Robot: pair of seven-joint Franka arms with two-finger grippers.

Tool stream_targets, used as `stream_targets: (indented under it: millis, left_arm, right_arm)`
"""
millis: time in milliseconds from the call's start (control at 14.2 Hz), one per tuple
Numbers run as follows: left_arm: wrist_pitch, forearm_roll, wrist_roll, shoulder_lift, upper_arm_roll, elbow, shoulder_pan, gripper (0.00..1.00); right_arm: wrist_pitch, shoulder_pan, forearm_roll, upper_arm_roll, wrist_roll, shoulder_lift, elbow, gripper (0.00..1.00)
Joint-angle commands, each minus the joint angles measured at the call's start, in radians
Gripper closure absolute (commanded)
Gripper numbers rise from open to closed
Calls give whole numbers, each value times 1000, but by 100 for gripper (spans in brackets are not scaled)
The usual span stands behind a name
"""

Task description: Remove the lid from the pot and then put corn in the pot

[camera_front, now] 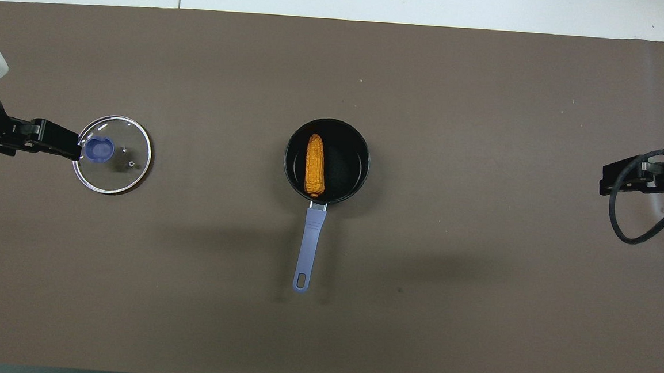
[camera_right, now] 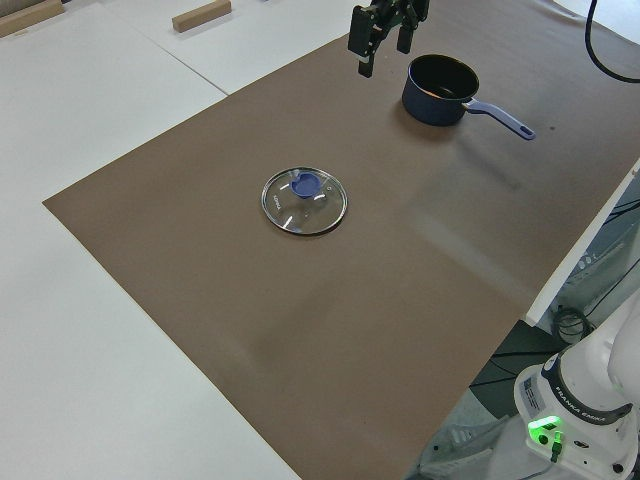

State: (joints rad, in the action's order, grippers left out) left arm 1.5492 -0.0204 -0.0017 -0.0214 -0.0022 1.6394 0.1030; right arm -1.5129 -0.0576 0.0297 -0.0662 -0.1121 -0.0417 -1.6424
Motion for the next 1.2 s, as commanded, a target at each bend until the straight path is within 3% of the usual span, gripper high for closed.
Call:
stream_targets:
  millis: [0,212,1128]
  left_arm:
    - [-14,17,-17,-29,24,49,24,0]
    - [-3,16,-18,-28,22,42,20,0]
    - [0,14,-14,-23,22,40,24,0]
  right_arm:
    - [49,10,13,-3,35,9,47,0]
    - [-25,21,10,-20,89,-10,-28,0]
    - [-20,13,-2,-53,137,-18,-30,0]
